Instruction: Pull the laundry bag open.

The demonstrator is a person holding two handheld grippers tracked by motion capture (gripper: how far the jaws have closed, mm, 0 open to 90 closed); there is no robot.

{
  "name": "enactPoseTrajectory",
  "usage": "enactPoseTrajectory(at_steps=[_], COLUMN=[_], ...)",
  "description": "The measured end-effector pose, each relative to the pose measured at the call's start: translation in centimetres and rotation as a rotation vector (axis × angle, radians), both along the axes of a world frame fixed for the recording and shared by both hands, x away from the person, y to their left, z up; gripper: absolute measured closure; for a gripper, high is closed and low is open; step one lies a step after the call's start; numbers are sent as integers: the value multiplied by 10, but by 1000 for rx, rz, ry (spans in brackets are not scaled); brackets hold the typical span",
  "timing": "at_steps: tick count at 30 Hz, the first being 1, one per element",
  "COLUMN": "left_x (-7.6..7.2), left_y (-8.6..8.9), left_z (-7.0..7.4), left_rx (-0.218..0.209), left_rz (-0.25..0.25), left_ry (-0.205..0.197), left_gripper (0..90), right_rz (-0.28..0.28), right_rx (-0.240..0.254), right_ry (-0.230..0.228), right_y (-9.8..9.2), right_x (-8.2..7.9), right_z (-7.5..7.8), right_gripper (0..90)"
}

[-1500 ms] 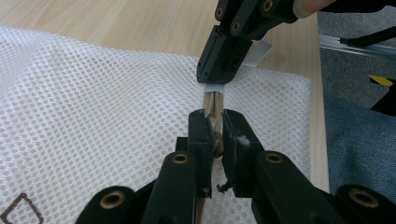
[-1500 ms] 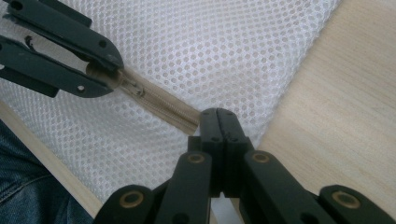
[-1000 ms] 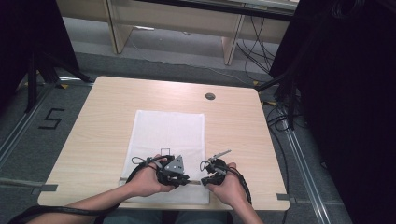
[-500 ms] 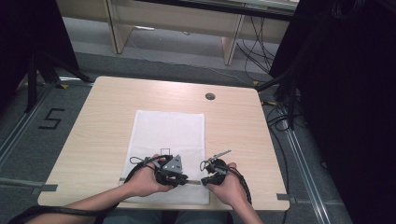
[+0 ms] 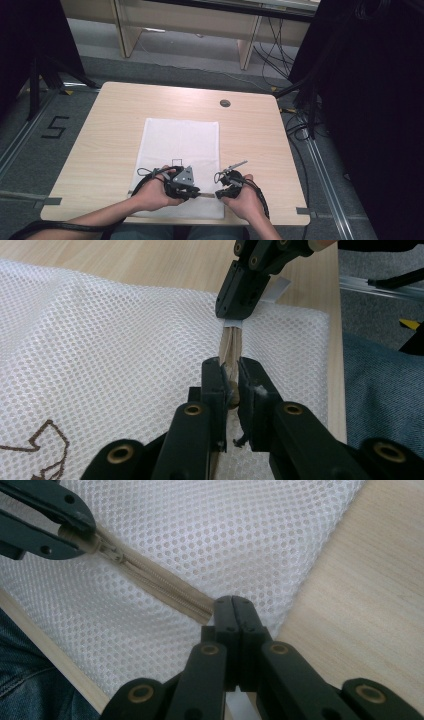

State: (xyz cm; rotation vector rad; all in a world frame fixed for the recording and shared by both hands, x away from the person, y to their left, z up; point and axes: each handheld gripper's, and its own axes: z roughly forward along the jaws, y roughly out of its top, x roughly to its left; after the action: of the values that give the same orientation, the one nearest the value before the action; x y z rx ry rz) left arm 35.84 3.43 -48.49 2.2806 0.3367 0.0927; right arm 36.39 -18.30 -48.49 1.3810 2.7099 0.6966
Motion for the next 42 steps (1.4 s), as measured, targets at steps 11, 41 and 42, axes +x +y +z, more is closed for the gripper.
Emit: enactPoseTrajectory(at_steps=[11,41,42], left_x=[0,-1,-1], left_y=[2,7,8], left_z=[0,0,0], left_rx=[1,12,8], left_rz=[-3,-4,-1], left_ry=[0,-7,-2], left_gripper=[819,819,819], right_rz=[-11,-39,-34], right_rx=[3,-6,-4], right_ry=[7,28,28], right_y=[0,1,1], right_x=[-1,-2,-2], right_z=[0,1,1], right_gripper=[900,900,900])
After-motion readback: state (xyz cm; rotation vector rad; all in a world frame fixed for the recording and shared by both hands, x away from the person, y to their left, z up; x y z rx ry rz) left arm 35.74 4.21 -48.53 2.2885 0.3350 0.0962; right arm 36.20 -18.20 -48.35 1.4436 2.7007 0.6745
